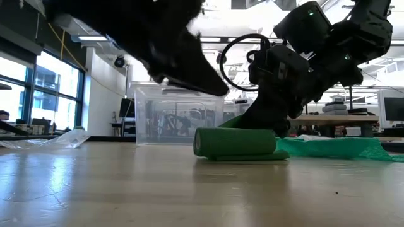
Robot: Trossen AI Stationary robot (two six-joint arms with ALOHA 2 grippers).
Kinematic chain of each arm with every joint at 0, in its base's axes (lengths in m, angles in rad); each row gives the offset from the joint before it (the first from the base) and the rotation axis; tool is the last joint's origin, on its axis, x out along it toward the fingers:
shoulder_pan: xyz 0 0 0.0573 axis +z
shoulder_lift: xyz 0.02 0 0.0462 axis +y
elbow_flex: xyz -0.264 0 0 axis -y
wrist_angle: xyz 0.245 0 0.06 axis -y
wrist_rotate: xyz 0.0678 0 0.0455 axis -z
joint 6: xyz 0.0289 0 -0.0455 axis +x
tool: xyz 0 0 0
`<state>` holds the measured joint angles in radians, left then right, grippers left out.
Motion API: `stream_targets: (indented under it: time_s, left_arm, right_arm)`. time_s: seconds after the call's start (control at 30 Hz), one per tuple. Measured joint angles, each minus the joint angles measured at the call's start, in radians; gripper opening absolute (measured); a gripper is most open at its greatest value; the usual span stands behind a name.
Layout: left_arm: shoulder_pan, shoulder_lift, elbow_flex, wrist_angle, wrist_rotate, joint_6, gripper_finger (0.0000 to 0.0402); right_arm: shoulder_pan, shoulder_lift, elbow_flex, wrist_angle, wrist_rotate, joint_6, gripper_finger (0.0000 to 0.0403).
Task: Roll bandage
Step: Roll the green bandage
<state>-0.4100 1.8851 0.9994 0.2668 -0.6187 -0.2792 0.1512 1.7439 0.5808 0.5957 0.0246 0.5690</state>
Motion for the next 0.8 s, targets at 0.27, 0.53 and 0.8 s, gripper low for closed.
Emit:
stream_targets:
  time_s: [0.27,0.53,0.8]
  left_arm:
    - [0.023,0.088,0.050,-0.094,0.018,-0.049,0.0009]
    - [0.014,0.091,0.098,-0.179,0.236,-0.044,0.0001]
    - [-0.022,0.093,0.097,-0.192,0.310,-0.029,0.0001]
  right_arm:
    - [0.000,0.000,0.000,0.014,0.018,0.011,0.0000]
    - [0.000,0.000,0.000,0.015,0.027,0.011,0.0000]
    - [0.007,0.000,0.000,0.015,0.029,0.018,0.0000]
